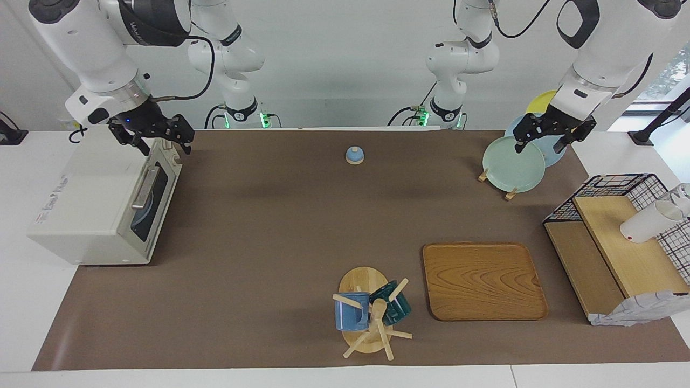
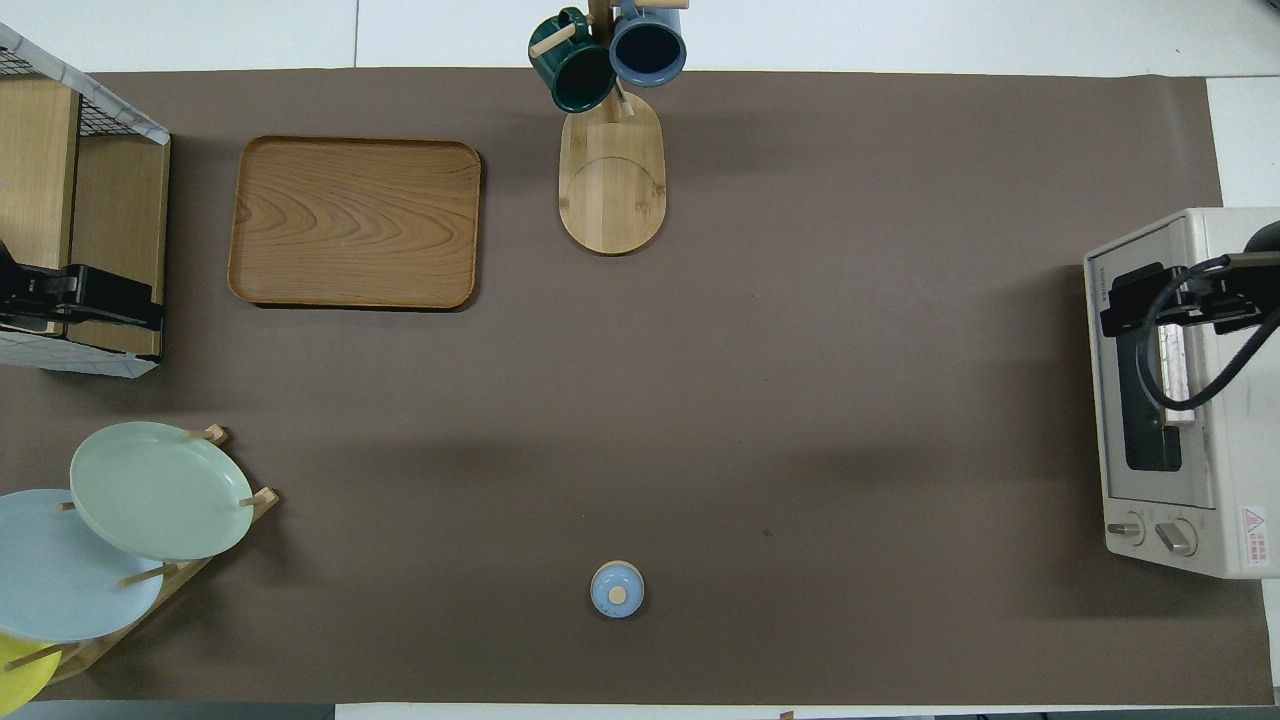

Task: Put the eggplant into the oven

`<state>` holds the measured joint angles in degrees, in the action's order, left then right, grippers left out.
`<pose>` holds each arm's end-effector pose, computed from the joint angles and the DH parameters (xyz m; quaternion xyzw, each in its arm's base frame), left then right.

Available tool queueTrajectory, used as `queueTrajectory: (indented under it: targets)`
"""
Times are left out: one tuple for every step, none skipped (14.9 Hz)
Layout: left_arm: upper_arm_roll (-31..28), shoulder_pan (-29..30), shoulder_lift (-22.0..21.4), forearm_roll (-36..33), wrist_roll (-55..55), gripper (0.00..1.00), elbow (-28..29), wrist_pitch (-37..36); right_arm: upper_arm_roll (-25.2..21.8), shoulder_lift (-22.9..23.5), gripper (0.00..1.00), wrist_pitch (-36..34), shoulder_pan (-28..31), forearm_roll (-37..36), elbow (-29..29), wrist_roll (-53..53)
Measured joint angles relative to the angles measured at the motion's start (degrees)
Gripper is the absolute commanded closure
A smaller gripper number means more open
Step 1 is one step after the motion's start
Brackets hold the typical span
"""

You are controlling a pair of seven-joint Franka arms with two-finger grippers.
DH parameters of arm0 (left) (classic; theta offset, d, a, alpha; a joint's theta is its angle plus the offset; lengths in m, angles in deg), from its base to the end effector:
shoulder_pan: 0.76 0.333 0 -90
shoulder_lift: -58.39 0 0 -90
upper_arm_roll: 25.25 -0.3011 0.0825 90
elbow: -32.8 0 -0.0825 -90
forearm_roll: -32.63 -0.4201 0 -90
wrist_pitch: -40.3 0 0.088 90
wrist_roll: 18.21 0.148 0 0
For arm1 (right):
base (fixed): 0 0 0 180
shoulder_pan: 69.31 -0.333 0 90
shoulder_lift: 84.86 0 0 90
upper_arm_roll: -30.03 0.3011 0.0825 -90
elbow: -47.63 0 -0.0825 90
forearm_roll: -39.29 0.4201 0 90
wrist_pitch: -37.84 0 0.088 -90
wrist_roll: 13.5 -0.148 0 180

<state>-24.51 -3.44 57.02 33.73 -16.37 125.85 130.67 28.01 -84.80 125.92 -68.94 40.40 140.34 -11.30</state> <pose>0.5810 -0.0376 0.5562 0.9988 -0.0457 -0.0116 0.0093 0.5816 -0.0213 0.5414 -0.9991 0.0017 0.0405 0.0113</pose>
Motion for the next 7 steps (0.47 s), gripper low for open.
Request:
queueTrajectory:
  targets:
    - [0.0, 0.0, 0.0, 0.0, 0.0, 0.0, 0.0, 0.0, 0.01, 0.01, 0.0, 0.0, -0.02, 0.0, 0.0, 0.0]
    - [0.0, 0.0, 0.0, 0.0, 0.0, 0.0, 0.0, 0.0, 0.01, 0.01, 0.0, 0.0, -0.04, -0.01, 0.0, 0.01]
    - [0.0, 0.0, 0.0, 0.0, 0.0, 0.0, 0.0, 0.0, 0.01, 0.01, 0.0, 0.0, -0.04, -0.15, 0.0, 0.04]
    - [0.0, 0.0, 0.0, 0.0, 0.0, 0.0, 0.0, 0.0, 0.02, 0.01, 0.0, 0.0, -0.05, -0.28, 0.0, 0.07]
    - [0.0, 0.0, 0.0, 0.0, 0.0, 0.0, 0.0, 0.0, 0.03, 0.01, 0.0, 0.0, -0.08, -0.31, -0.01, 0.08]
    - [0.0, 0.0, 0.0, 0.0, 0.0, 0.0, 0.0, 0.0, 0.04, 0.01, 0.0, 0.0, -0.14, -0.33, -0.01, 0.08]
    - [0.0, 0.0, 0.0, 0.0, 0.0, 0.0, 0.0, 0.0, 0.05, 0.01, 0.0, 0.0, -0.2, -0.33, -0.01, 0.08]
